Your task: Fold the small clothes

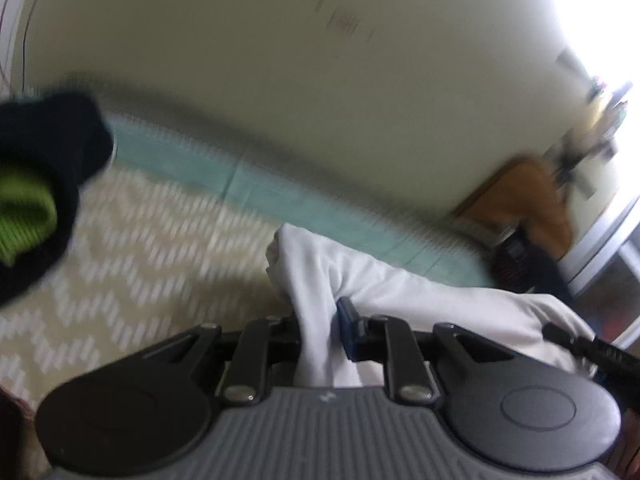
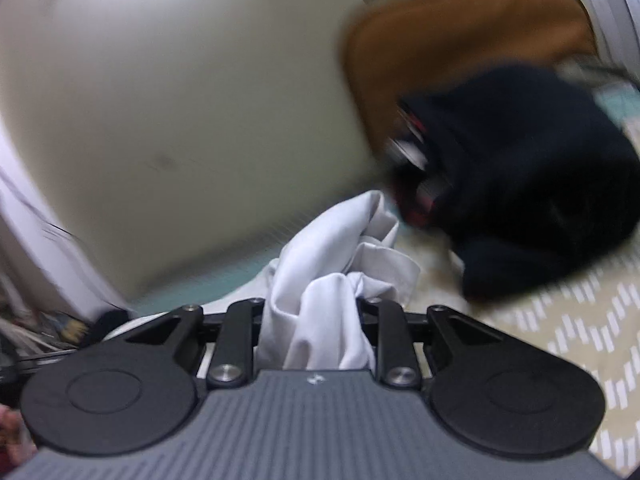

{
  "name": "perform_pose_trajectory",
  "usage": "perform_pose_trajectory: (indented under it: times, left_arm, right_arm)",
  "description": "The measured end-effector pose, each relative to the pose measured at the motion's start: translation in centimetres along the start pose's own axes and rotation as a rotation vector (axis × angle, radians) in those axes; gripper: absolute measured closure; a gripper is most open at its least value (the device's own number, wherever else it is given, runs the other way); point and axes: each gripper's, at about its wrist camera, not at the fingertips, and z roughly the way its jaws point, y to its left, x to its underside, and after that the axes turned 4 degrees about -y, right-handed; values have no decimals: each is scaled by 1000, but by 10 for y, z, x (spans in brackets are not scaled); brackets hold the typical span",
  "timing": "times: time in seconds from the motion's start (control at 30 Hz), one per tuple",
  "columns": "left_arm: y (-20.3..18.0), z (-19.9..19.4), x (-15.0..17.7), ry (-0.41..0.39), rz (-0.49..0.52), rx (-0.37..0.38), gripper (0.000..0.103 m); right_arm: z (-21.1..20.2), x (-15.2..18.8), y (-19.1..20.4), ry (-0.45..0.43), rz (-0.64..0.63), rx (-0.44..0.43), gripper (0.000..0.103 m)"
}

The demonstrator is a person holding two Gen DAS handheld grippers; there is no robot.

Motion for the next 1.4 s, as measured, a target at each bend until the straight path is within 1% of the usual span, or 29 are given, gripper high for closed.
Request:
perform_pose_trajectory:
  times: [0.03, 0.07, 0.1, 0.17, 0.2, 0.27, 0.3, 0.37, 0.43, 0.47, 0.57, 0.67, 0.7, 0.73, 0.77, 0.8, 0.83, 0.9, 0.93, 0.97, 1.0, 1.07, 1.1, 1.13, 1.17, 1.2, 1.27, 1.33, 1.4]
  left_arm:
    - [3, 12, 5, 22, 5, -20, 81]
    - [3, 18, 9, 31, 6, -29, 79]
    - [3, 17, 11, 18, 16, -32, 76]
    - [5, 10, 11, 11, 39, -61, 61]
    - [6, 4, 10, 9, 36, -84, 51]
    - [10, -11, 8, -8, 12, -68, 51]
    - [13, -22, 8, -21, -5, -46, 51]
    - [16, -44, 7, -53, -18, -15, 51]
    - [11, -59, 8, -78, 7, 0, 50]
    - [8, -64, 10, -81, 28, 8, 49]
    - [-6, -64, 10, -70, 84, 24, 47]
    - [-19, -48, 10, -48, 127, 31, 44]
    - [-24, -39, 10, -34, 133, 35, 44]
    - [-27, -31, 11, -22, 139, 39, 44]
    - [-29, -26, 12, -5, 143, 33, 44]
    - [-30, -19, 14, 17, 136, 18, 46]
    - [-29, -15, 15, 37, 124, 12, 49]
    - [-27, -15, 19, 41, 114, 18, 49]
    - [-26, -18, 21, 36, 123, 18, 49]
    - [-25, -19, 23, 35, 130, 9, 49]
    - [-24, -19, 24, 38, 136, -4, 50]
    - [-23, -17, 26, 56, 150, -30, 51]
    - [-23, -13, 28, 68, 158, -43, 52]
    - [-25, -11, 30, 74, 172, -54, 52]
    - [-28, -10, 32, 68, 197, -68, 52]
    - [-33, -10, 35, 70, 229, -88, 52]
    - [-39, -11, 36, 72, 267, -106, 50]
    - [-42, -18, 35, 72, 272, -95, 50]
    - [-42, -27, 30, 49, 257, -70, 49]
  right_arm:
    - [11, 5, -7, 37, -7, 49, 76]
    - [18, 9, -13, 60, -10, 63, 75]
    - [15, 11, -16, 44, -7, 47, 74]
    - [-1, 8, -16, 20, -11, 64, 56]
    - [-13, 6, -15, -15, -20, 85, 53]
    - [-41, 5, -10, -85, -45, 79, 52]
    - [-54, 5, -8, -96, -63, 49, 52]
    - [-74, 10, 1, -73, -109, -13, 55]
    - [-93, 20, 7, -52, -158, -31, 55]
    - [-101, 26, 7, -40, -157, -36, 55]
    - [-104, 30, -5, -37, -57, -45, 55]
    - [-95, 31, -13, -22, 62, -101, 55]
    - [-87, 32, -14, -15, 84, -103, 56]
    - [-78, 33, -12, -10, 83, -98, 70]
    - [-71, 34, -7, -3, 66, -82, 98]
    - [-67, 35, -3, 12, 56, -58, 98]
    - [-68, 35, 3, 0, 53, -71, 98]
    - [-83, 36, 18, -41, -9, -139, 98]
    - [-91, 37, 25, -54, -52, -130, 98]
    - [-95, 38, 26, -63, -77, -96, 98]
    - [-97, 40, 19, -56, -67, -58, 98]
    - [-91, 46, -9, -15, 26, 31, 98]
    - [-85, 51, -27, 13, 95, 59, 99]
    - [-80, 57, -41, 34, 155, 55, 100]
    - [-80, 61, -47, 16, 202, 24, 100]
    - [-80, 60, -45, 20, 207, 25, 99]
    - [-83, 57, -36, 27, 172, 16, 91]
    - [-92, 50, -34, -23, 165, 5, 87]
    - [-107, 41, -37, -100, 161, 8, 67]
